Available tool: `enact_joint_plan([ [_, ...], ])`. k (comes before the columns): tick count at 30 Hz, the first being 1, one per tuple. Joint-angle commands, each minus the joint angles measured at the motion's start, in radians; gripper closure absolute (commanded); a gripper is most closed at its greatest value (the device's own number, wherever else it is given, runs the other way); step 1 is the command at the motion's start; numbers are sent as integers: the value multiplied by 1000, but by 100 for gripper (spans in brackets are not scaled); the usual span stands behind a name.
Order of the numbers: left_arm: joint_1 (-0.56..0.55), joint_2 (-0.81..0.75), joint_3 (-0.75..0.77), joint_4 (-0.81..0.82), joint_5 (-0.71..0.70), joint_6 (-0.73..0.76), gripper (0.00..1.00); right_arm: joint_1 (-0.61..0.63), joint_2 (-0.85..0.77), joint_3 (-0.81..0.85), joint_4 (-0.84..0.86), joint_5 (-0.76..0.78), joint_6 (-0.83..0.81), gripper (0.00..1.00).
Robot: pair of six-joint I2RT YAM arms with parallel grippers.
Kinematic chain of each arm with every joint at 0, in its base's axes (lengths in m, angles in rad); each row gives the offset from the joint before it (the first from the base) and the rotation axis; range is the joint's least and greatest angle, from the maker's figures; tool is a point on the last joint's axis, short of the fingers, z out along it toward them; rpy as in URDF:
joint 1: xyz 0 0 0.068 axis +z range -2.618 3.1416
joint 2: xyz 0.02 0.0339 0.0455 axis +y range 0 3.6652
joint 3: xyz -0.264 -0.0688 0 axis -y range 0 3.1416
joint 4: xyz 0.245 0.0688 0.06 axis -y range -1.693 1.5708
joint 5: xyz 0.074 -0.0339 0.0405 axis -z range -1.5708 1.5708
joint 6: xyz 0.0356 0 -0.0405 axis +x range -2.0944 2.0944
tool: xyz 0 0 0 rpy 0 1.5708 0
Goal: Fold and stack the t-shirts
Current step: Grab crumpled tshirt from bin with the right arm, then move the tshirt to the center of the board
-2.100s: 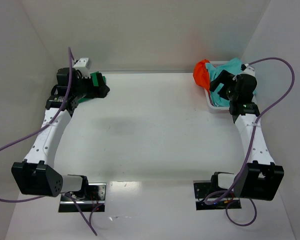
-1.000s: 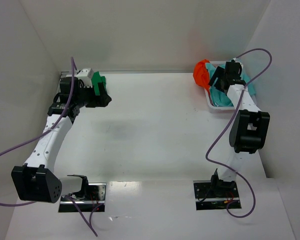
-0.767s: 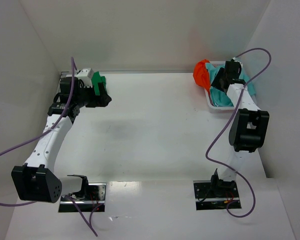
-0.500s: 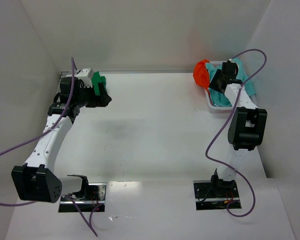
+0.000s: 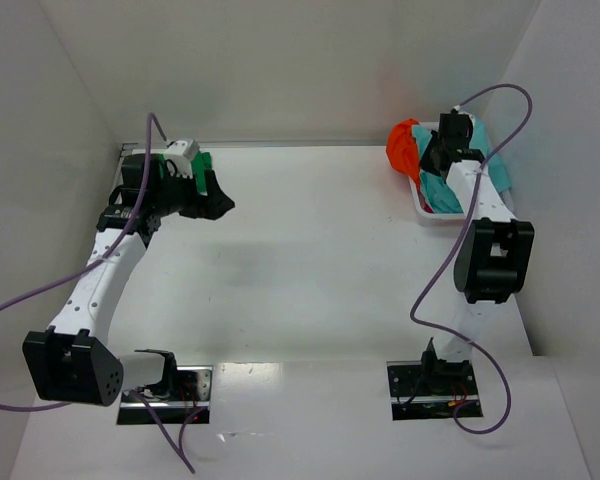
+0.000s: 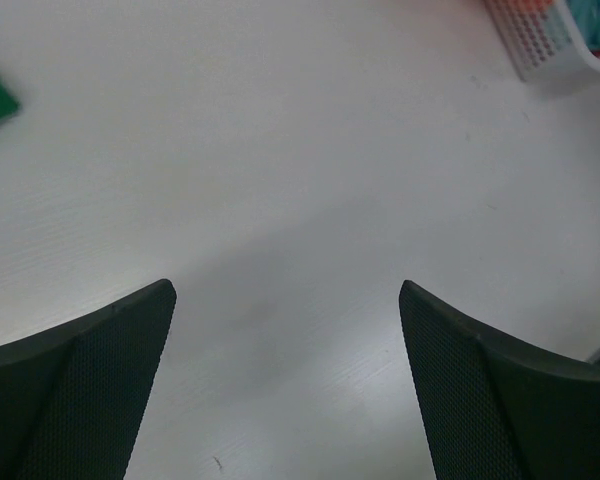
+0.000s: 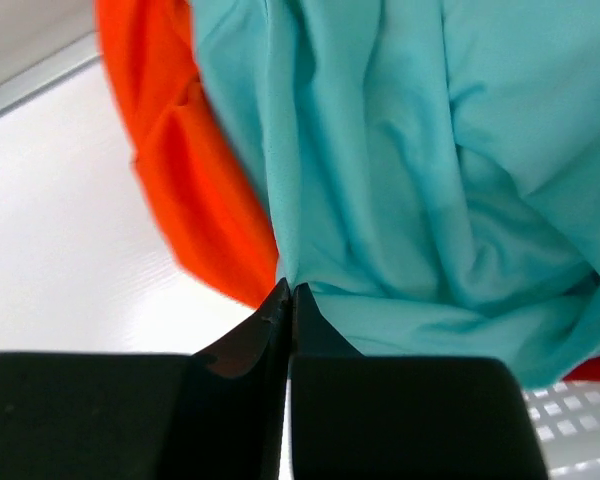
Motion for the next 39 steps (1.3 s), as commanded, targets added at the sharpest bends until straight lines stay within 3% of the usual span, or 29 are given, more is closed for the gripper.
enact_joint_plan([
  [1, -37, -26, 21, 39, 247, 115, 0, 76, -175, 142, -51, 68, -4, 100],
  [9, -61, 43, 61, 140, 429, 82, 0, 330, -367, 213, -93, -13, 83, 100],
  [14, -81, 106, 128, 203, 492, 69, 0, 379, -430, 271, -59, -175, 190, 100],
  [19, -189, 170, 235, 246, 492, 33, 0, 379, -448, 280, 15, -330, 292, 100],
  [24, -343, 251, 292, 326, 313, -62, 0, 413, -448, 279, 42, -341, 316, 100],
  [28, -414, 368, 302, 470, 313, -204, 0, 436, -448, 268, 55, -341, 316, 100],
  [32, -562, 472, 409, 430, 226, -159, 0, 436, -448, 268, 55, -341, 316, 100],
  [35, -604, 521, 430, 418, 115, -187, 0, 436, -448, 268, 44, -320, 287, 100],
  [39, -616, 564, 430, 461, 83, -233, 0, 436, -457, 268, 44, -320, 278, 100],
])
